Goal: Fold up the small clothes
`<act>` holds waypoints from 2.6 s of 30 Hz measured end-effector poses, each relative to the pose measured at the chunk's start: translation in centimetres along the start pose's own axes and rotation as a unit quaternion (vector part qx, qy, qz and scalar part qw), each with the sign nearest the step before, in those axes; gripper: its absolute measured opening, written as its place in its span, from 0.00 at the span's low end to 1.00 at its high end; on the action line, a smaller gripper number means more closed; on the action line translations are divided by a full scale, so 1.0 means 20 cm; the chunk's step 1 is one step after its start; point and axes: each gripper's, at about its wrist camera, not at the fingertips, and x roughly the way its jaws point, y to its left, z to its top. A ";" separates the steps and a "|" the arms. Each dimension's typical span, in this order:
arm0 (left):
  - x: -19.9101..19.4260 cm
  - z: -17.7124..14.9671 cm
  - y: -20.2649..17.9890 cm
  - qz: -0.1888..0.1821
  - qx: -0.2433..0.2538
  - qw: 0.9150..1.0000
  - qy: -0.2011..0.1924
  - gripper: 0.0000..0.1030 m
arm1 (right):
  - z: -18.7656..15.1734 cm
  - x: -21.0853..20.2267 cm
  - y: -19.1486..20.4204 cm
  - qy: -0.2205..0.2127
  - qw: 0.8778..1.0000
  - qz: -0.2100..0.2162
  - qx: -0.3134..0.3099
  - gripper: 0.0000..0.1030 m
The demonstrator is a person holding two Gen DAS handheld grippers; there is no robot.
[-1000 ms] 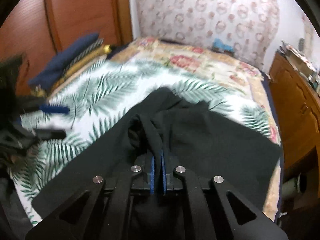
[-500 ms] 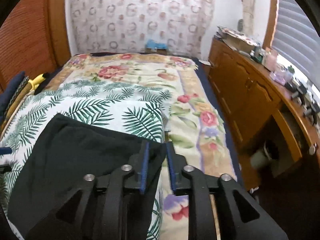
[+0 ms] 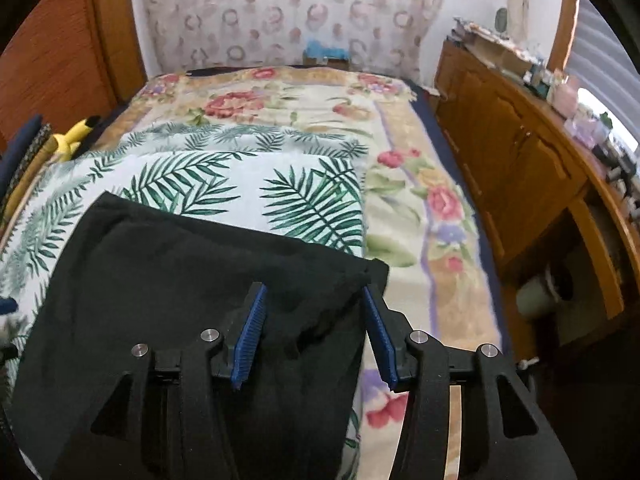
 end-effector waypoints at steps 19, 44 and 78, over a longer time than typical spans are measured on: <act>-0.10 -0.07 -0.09 -0.001 0.012 1.000 -0.012 0.51 | -0.05 -0.26 -0.07 -0.042 0.998 -0.048 0.013 0.39; -0.28 -0.36 -0.26 0.003 0.036 0.999 0.012 0.52 | -0.94 -0.68 0.26 -0.031 0.999 0.014 -0.009 0.39; -0.28 -0.46 -0.34 -0.069 0.035 0.996 0.034 0.31 | -0.95 -0.69 0.54 -0.059 0.995 0.044 -0.060 0.41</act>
